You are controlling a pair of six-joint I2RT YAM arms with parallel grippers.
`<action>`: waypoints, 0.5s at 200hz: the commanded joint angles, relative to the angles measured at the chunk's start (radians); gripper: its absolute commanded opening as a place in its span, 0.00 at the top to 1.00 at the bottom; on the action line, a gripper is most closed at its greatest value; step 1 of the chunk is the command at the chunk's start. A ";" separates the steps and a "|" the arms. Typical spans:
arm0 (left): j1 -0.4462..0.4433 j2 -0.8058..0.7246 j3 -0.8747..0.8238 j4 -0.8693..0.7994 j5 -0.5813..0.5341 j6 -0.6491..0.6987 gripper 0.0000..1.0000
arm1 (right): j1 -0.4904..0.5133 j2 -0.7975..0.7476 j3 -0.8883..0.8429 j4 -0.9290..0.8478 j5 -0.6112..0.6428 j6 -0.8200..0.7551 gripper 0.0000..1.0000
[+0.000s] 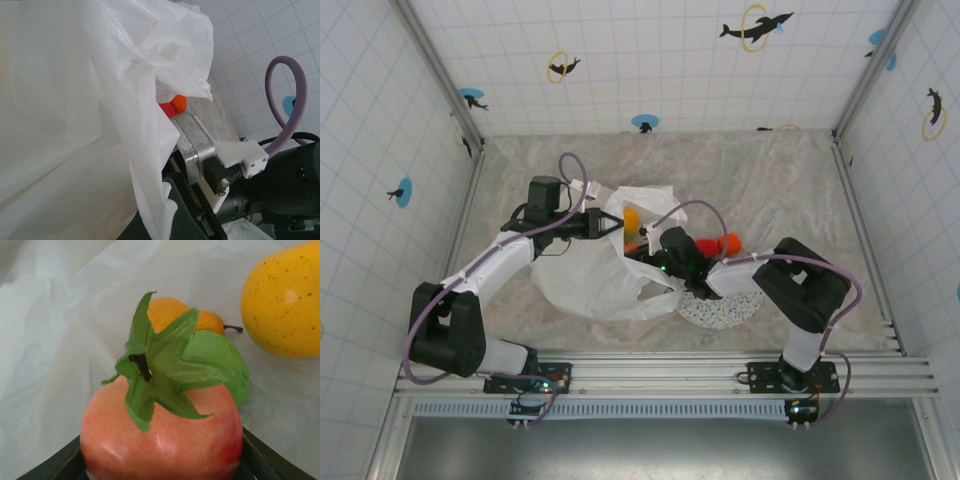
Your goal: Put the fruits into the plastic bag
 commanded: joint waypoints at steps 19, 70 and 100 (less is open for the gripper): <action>0.007 -0.027 0.009 0.012 -0.026 0.001 1.00 | 0.017 0.083 0.108 0.093 0.064 0.189 0.43; 0.007 -0.046 0.009 0.006 -0.059 0.008 1.00 | 0.016 0.150 0.186 0.084 0.027 0.247 0.32; 0.006 -0.049 0.012 -0.007 -0.075 0.015 1.00 | 0.004 0.127 0.193 0.018 -0.010 0.226 0.23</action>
